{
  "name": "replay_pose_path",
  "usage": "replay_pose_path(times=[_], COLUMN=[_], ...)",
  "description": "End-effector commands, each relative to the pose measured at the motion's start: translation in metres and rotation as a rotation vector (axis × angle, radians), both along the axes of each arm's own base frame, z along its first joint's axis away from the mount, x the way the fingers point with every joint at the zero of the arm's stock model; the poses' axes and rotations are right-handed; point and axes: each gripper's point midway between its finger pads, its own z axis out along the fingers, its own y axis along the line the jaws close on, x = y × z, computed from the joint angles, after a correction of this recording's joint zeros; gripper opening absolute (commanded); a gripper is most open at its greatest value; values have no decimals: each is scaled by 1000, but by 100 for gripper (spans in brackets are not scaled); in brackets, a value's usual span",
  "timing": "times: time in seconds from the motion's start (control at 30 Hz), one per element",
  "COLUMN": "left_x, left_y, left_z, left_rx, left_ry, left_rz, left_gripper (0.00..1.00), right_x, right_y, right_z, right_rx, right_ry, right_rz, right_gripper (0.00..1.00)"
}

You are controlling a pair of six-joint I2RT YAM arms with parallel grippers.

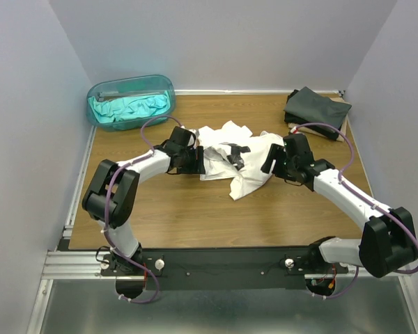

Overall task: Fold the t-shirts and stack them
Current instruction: Flatten the tshirt out

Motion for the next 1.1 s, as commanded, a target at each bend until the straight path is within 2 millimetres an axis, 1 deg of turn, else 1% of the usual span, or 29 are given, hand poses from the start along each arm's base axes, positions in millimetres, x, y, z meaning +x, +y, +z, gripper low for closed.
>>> replay_pose_path(times=[0.0, 0.13, 0.2, 0.27, 0.3, 0.37, 0.4, 0.47, 0.53, 0.6, 0.63, 0.77, 0.8, 0.83, 0.87, 0.9, 0.93, 0.97, 1.0, 1.03, 1.07], left_x=[10, 15, 17, 16, 16, 11, 6, 2, -7, -10, -11, -16, -18, -20, -22, -24, -24, -24, -21, -19, -15], left_y=[-8, -4, -6, -10, -11, -15, -16, -18, -17, -13, -11, -3, -2, -2, -2, -4, -5, -7, -10, -11, -11], left_z=[-4, -10, -8, -16, -16, -20, -23, -24, -28, -30, -32, -39, -43, -46, -49, -52, -53, -52, -48, -46, -42], left_rx=[6, 53, 47, 41, 44, 54, 69, 74, 92, 116, 126, 169, 179, 181, 182, 175, 168, 158, 144, 141, 140], left_ry=[6, 4, -2, 20, 23, 35, 45, 51, 68, 75, 80, 101, 110, 119, 127, 136, 140, 136, 123, 116, 103], left_rz=[-1, 21, 18, 0, -2, -13, -16, -23, -29, -17, -13, 6, 7, 3, -3, -11, -16, -20, -21, -18, -13], left_gripper=[65, 66, 66, 65, 65, 64, 61, 60, 58, 55, 50, 44, 38, 38, 30, 20, 20, 14, 10, 4, 1], right_x=[-6, -4, -4, -3, -2, -1, 0, 2, 3, 4, 5, 10, 12, 12, 15, 18, 17, 19, 20, 21, 22], right_y=[-2, -1, 0, 1, 1, 2, 3, 5, 7, 9, 9, 12, 14, 15, 17, 18, 18, 19, 20, 19, 20], right_z=[-11, -14, -15, -18, -19, -21, -22, -24, -27, -28, -30, -33, -36, -36, -40, -41, -46, -51, -55, -59, -62], right_rx=[1, 5, 7, 7, 7, 10, 13, 17, 25, 30, 31, 38, 41, 45, 45, 52, 48, 46, 42, 39, 36], right_ry=[33, 36, 37, 42, 43, 43, 46, 47, 54, 55, 59, 52, 57, 57, 63, 58, 71, 78, 87, 92, 98], right_rz=[-22, -26, -28, -26, -26, -24, -24, -22, -20, -18, -17, -14, -10, -9, -7, -7, -10, -8, -9, -11, -9], right_gripper=[80, 81, 81, 81, 81, 81, 81, 81, 81, 81, 81, 81, 81, 81, 81, 81, 81, 81, 81, 81, 81])
